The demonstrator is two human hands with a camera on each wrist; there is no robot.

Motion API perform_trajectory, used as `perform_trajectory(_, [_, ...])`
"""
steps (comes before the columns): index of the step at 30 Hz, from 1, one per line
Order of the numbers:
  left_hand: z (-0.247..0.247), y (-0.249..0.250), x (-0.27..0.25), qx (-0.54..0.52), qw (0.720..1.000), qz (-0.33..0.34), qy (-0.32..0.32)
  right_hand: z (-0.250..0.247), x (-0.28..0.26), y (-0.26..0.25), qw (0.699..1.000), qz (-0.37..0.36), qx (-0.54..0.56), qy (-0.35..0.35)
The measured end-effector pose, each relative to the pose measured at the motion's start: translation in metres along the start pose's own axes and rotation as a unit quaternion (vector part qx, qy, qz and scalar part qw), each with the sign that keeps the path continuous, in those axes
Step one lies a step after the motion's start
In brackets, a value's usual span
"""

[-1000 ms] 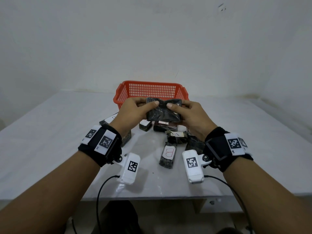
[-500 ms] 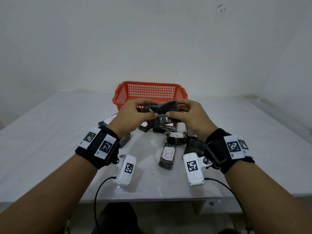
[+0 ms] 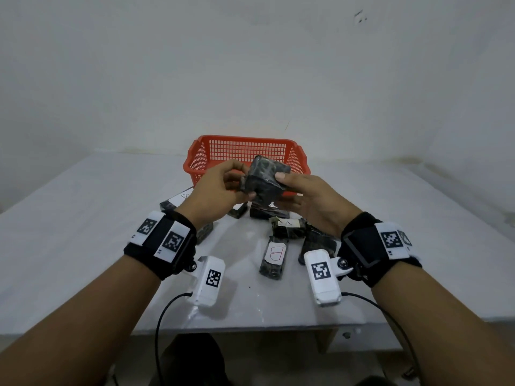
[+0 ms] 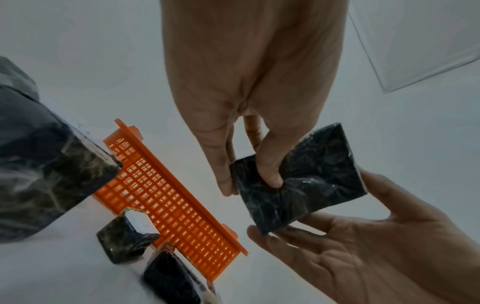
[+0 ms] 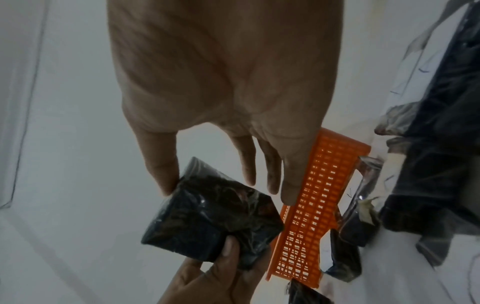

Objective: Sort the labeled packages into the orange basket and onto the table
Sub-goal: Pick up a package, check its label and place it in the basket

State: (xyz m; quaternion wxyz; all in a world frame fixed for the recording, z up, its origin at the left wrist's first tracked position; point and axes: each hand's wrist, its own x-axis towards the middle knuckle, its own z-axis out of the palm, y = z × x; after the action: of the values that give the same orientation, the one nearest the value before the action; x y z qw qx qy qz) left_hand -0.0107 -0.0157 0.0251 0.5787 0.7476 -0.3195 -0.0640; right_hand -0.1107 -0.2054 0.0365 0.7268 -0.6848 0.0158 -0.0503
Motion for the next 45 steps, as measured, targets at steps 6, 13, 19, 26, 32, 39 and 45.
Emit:
perform_trajectory(6, [0.002,0.0,-0.003,0.016,0.999,0.002,-0.033,0.005,-0.001,0.004,1.0,0.003,0.015,-0.006])
perform_trajectory(13, [0.0,0.008,-0.007,-0.111,0.989,-0.061,-0.081,0.0,0.0,0.005,0.999,-0.044,-0.022,0.009])
perform_trajectory(19, [0.004,0.004,-0.002,-0.148,0.988,-0.048,-0.013,0.003,-0.001,0.003,0.999,-0.047,0.003,0.017])
perform_trajectory(26, [0.004,0.004,-0.005,-0.155,0.986,-0.042,-0.034,0.001,0.002,0.007,0.997,-0.069,-0.004,0.042])
perform_trajectory(32, [0.003,-0.002,-0.004,-0.152,0.987,-0.039,-0.021,-0.004,0.003,0.013,0.996,-0.055,-0.073,-0.008])
perform_trajectory(39, [-0.001,-0.001,-0.011,-0.092,0.992,-0.024,-0.083,-0.004,-0.001,0.01,0.996,-0.055,-0.07,0.003])
perform_trajectory(45, [-0.003,-0.001,-0.014,-0.073,0.993,-0.022,-0.091,-0.001,-0.002,0.008,0.996,-0.069,-0.056,0.015])
